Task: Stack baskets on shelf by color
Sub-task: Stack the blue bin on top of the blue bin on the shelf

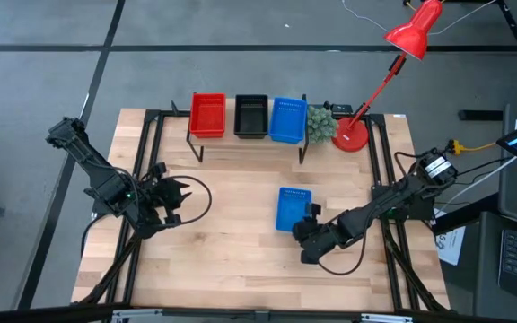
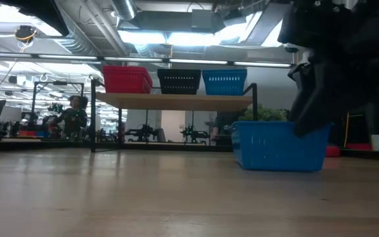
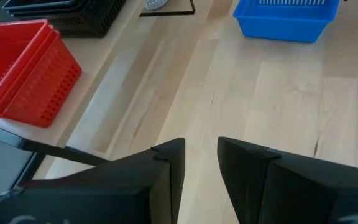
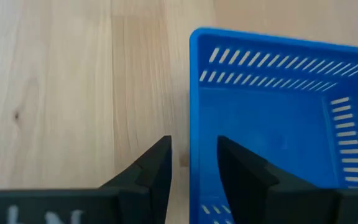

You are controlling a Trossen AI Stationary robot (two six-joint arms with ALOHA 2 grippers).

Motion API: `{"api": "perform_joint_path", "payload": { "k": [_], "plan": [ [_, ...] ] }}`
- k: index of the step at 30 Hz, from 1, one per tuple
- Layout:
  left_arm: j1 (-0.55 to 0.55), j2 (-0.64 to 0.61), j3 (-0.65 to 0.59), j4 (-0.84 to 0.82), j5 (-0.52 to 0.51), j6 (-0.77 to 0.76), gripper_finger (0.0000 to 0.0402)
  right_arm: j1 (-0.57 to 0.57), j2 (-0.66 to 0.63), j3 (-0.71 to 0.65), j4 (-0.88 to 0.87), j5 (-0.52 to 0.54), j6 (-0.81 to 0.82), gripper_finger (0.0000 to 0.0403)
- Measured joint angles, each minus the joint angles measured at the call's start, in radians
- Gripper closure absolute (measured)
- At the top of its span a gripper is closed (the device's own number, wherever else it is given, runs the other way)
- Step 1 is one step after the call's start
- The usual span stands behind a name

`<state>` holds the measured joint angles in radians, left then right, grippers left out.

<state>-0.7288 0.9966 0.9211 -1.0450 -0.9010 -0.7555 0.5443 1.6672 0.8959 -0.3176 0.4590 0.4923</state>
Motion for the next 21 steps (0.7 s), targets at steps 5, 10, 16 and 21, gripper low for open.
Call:
{"api": "perform_joint_path", "payload": {
  "k": [5,10,16,21],
  "plan": [
    [0.0,0.0,0.0,0.001,0.0,0.0,0.0315,0.0,0.001,-0.011,0.002,-0.016,0.002,0.0295],
    [0.0,0.0,0.0,0.001,0.0,0.0,0.0314,-0.007,0.001,-0.011,-0.003,-0.017,0.054,0.0342],
    [0.0,0.0,0.0,0.001,0.0,0.0,0.0314,-0.016,0.001,0.026,-0.007,0.018,0.102,0.0393],
    [0.0,0.0,0.0,0.001,0.0,0.0,0.0314,-0.015,0.001,0.177,-0.094,0.074,0.008,0.0398]
  ]
}}
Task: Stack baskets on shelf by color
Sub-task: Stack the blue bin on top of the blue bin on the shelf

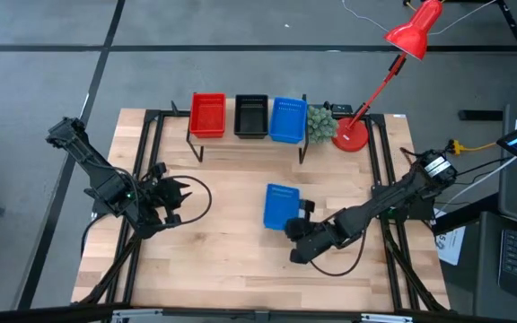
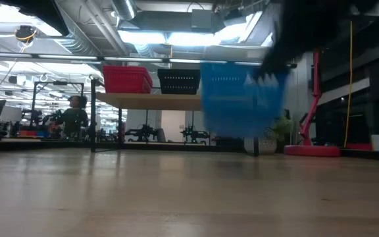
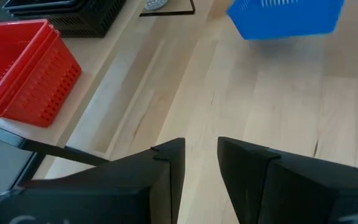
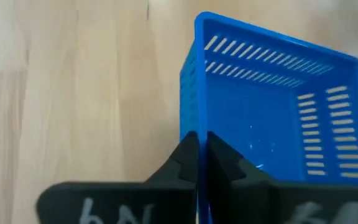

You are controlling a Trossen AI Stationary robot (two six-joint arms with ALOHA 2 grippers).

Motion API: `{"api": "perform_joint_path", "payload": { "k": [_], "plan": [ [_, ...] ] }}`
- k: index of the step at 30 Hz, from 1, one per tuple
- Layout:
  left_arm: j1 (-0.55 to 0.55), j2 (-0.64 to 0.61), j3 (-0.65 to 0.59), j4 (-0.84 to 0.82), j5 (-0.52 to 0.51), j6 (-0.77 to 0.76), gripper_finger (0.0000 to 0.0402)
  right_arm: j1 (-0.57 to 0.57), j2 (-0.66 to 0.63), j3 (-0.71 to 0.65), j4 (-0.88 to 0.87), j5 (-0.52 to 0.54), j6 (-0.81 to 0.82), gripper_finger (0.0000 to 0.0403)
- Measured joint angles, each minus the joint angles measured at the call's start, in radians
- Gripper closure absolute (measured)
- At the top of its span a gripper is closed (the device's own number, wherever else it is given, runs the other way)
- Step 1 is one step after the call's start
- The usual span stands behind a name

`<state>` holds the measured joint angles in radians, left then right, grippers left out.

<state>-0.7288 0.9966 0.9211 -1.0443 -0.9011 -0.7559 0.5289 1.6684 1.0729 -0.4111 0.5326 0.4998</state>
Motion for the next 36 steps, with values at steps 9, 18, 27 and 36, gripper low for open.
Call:
{"api": "perform_joint_path", "payload": {
  "k": [9,18,27,36],
  "plan": [
    [0.0,0.0,0.0,0.0,0.0,0.0,0.0314,-0.017,-0.001,0.303,-0.321,0.429,-0.39,0.0401],
    [0.0,0.0,0.0,-0.002,-0.002,0.006,0.0314,-0.24,-0.018,0.486,-0.545,0.443,-0.616,0.0401],
    [0.0,0.0,0.0,-0.002,-0.009,0.007,0.0314,-0.502,-0.118,0.495,-0.537,0.133,-0.76,0.0401],
    [0.0,0.0,0.0,-0.001,-0.014,0.007,0.0314,-0.658,-0.12,0.444,-0.461,0.01,-0.846,0.0401]
  ]
}}
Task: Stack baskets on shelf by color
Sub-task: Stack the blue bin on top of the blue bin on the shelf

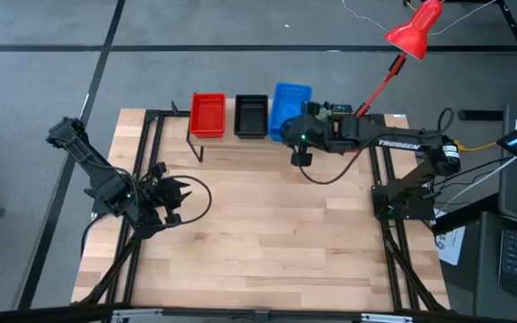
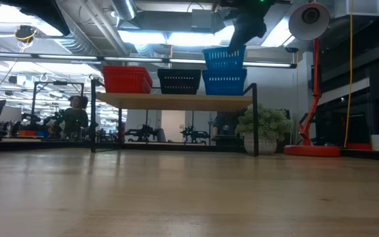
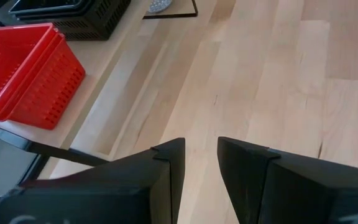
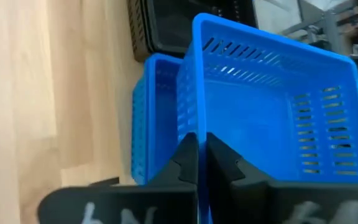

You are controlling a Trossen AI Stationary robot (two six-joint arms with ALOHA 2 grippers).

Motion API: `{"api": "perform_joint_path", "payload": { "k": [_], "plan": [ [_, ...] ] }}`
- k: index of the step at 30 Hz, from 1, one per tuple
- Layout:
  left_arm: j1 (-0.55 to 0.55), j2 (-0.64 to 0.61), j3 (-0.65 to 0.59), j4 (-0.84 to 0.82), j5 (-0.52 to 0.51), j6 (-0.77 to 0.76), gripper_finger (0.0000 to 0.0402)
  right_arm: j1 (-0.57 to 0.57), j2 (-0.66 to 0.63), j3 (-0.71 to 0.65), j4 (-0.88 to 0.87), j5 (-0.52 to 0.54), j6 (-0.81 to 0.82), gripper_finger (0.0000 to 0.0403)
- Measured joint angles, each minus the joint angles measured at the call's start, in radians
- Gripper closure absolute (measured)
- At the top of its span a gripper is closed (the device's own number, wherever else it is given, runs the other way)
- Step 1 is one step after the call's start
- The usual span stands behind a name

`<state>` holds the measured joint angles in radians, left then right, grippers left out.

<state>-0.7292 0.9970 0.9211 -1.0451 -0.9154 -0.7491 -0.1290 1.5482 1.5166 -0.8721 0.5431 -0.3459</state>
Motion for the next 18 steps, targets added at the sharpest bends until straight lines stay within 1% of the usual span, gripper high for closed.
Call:
{"api": "perform_joint_path", "payload": {
  "k": [3,7,11,13,18],
  "plan": [
    [0.0,0.0,0.0,0.0,0.0,-0.001,0.0314,-0.031,0.0,0.0,0.015,-0.057,-0.006,0.0401],
    [0.0,0.0,0.0,0.0,0.0,-0.001,0.0314,-0.07,0.0,0.0,0.008,-0.163,-0.027,0.0401],
    [0.0,0.0,0.0,0.0,0.0,-0.001,0.0314,-0.11,0.0,-0.001,-0.011,-0.188,-0.08,0.0401],
    [0.0,0.0,0.0,0.0,0.0,-0.001,0.0315,-0.131,0.0,-0.001,-0.02,-0.227,-0.104,0.0401],
    [0.0,0.0,0.0,0.0,0.0,-0.001,0.0314,-0.158,0.0,-0.001,-0.015,-0.248,-0.132,0.0401]
  ]
}}
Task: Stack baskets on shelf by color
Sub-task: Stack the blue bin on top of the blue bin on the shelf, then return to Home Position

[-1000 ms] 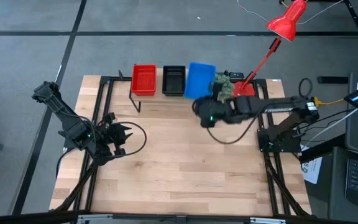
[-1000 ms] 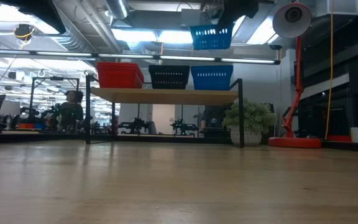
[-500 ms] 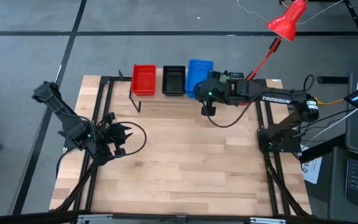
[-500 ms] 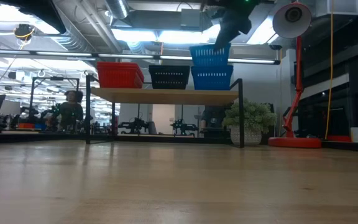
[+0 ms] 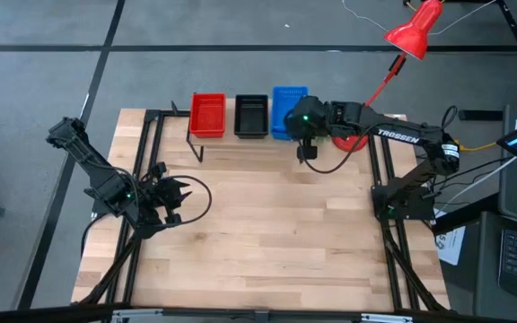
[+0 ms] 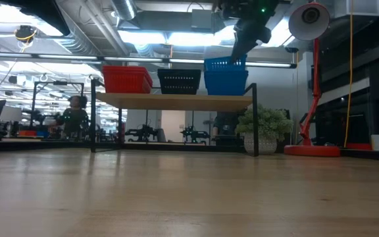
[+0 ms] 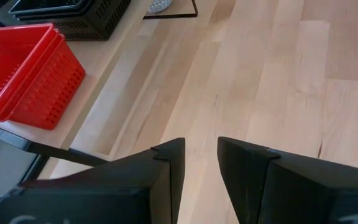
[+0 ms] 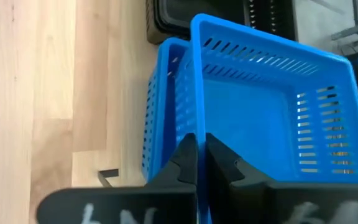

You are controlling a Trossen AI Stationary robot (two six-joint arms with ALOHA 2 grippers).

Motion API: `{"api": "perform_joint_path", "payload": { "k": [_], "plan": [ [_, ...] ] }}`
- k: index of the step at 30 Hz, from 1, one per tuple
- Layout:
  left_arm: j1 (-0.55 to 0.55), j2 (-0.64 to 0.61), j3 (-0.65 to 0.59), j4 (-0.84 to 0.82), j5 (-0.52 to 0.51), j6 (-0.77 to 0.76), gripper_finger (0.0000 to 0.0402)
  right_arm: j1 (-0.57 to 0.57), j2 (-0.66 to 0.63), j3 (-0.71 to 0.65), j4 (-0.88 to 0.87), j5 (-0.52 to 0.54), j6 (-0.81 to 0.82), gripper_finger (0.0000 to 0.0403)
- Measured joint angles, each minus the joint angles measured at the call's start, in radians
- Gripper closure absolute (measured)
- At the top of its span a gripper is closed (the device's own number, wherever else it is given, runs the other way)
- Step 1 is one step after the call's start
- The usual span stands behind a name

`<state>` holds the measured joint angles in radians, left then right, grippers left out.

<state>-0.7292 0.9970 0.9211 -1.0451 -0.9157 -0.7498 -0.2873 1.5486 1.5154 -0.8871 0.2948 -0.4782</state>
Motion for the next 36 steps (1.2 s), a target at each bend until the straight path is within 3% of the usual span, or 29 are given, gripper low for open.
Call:
{"api": "perform_joint_path", "payload": {
  "k": [7,19,27,32,36],
  "plan": [
    [0.0,0.0,0.0,0.0,0.0,-0.001,0.0315,0.0,0.0,0.0,0.007,-0.012,-0.022,0.0394],
    [0.0,0.0,0.0,0.0,0.0,0.0,0.0315,0.0,0.0,0.003,-0.016,-0.009,0.051,0.0294],
    [-0.001,-0.001,0.0,0.0,-0.038,0.025,0.0315,0.062,-0.01,0.13,-0.063,-0.015,0.191,0.0283],
    [-0.008,-0.029,0.0,-0.01,-0.122,0.023,0.0315,0.139,-0.054,0.162,-0.175,-0.136,0.372,0.0282],
    [-0.088,-0.101,0.0,-0.119,-0.22,-0.059,0.0314,0.24,-0.133,0.064,-0.216,-0.252,0.475,0.0282]
  ]
}}
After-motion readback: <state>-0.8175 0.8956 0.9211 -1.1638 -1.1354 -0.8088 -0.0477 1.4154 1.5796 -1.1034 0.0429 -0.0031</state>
